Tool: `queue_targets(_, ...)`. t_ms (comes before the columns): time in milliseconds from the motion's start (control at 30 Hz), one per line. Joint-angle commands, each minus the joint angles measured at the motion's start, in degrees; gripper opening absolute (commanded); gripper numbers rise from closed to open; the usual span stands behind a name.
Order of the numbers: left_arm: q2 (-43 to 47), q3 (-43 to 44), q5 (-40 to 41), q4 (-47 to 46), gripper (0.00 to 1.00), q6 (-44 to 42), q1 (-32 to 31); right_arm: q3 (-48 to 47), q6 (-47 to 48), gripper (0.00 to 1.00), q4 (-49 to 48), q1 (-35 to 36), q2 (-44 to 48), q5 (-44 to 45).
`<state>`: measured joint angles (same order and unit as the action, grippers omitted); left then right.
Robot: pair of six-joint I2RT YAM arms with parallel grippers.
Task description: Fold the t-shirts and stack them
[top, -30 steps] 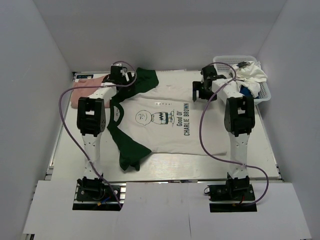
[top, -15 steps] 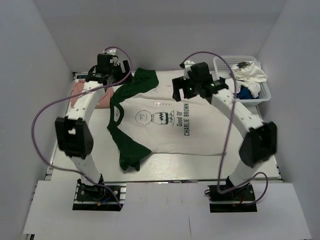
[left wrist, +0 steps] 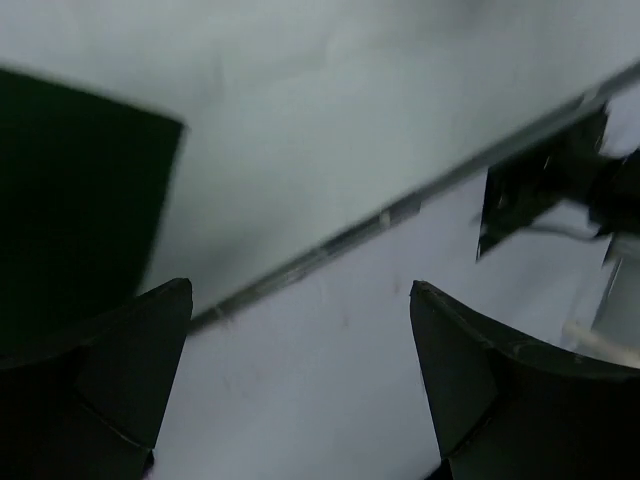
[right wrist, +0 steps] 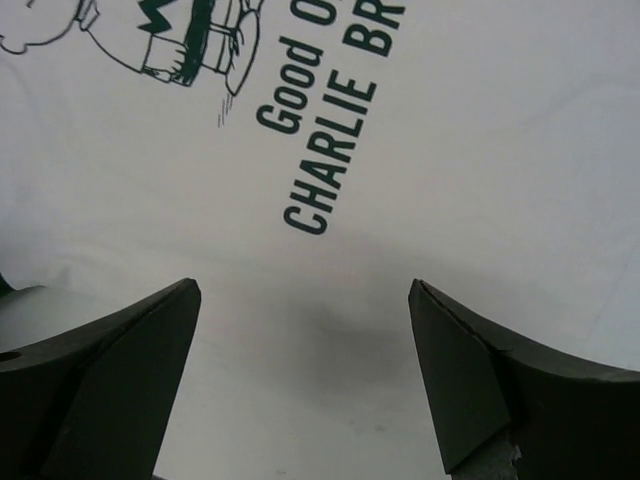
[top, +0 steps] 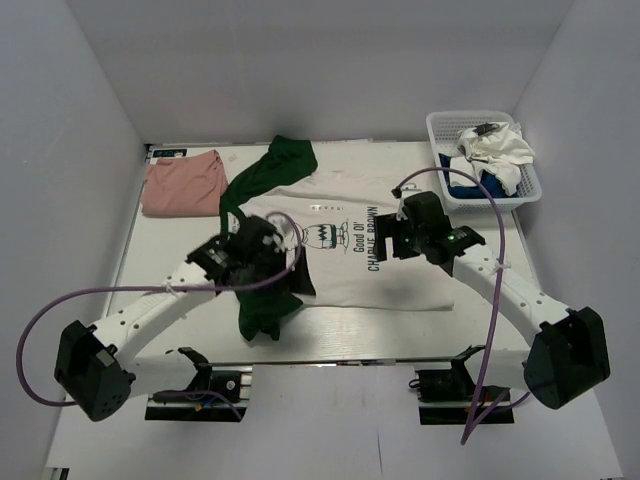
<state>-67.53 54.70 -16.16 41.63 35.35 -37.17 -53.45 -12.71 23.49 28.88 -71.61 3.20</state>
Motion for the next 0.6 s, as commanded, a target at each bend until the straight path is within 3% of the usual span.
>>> queue_targets(0,4.1,-5.5,-1.8,3.7,1.00,11.3,-10.5,1.0,-0.9,0.90,-0.7,-0.2,1.8,3.9)
queue_targets(100,-1.8,-8.8,-1.8,5.3,1.00,16.5,-21.7,2.5,-0.7,0.90,0.4,-0.2,2.5,6.9)
queue_targets(167,-3.5,-3.7,2.6,9.4,1.00,17.0,-25.7,3.3,-0.4,0.90,0.7,-0.2,3.6,8.3)
queue_targets(233,-4.2,0.6,8.0,13.7,1.00,17.6,-27.0,4.2,-0.2,0.90,0.5,-0.3,4.9,8.8)
queue_targets(300,-5.4,0.0,11.6,15.9,1.00,20.9,-27.7,4.9,-0.2,0.90,0.4,-0.4,5.6,9.1)
queue_targets(433,-10.8,-1.6,27.2,25.8,1.00,29.7,-28.2,5.0,0.0,0.90,1.1,-0.3,6.2,9.6)
queue_targets(567,-11.0,-2.7,34.4,29.7,0.97,36.5,-28.2,4.8,0.1,0.90,1.3,-0.3,7.7,10.8)
